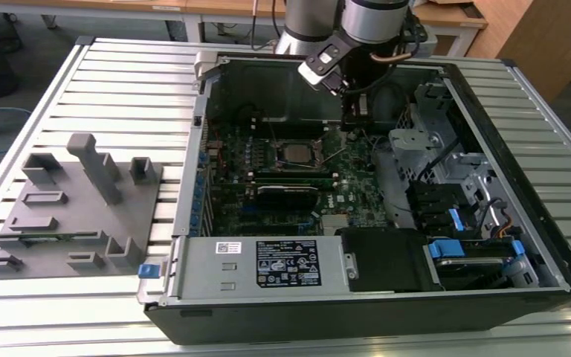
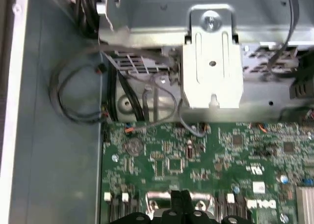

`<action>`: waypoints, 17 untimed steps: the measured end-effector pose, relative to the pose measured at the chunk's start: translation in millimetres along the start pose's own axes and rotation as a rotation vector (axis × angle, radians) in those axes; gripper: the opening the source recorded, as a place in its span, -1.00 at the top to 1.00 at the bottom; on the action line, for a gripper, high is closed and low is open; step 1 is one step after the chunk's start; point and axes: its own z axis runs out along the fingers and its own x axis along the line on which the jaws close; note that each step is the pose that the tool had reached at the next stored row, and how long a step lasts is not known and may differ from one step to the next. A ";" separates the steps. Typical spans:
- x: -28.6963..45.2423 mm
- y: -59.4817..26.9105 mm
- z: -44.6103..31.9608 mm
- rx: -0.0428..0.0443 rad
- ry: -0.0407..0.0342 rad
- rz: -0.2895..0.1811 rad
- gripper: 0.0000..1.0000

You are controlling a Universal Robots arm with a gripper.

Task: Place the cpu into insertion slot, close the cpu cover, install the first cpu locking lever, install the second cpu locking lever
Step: 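Close the cpu cover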

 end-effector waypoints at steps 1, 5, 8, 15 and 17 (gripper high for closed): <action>0.0 2.2 0.2 0.0000 0.0000 0.000 0.79; 0.3 10.1 1.1 0.0000 0.0000 0.001 0.79; 0.3 15.1 1.6 0.0000 -0.0001 0.001 0.79; 0.4 17.7 1.9 0.0000 -0.0001 0.002 0.79; 0.4 17.8 1.9 0.0000 -0.0002 0.002 0.79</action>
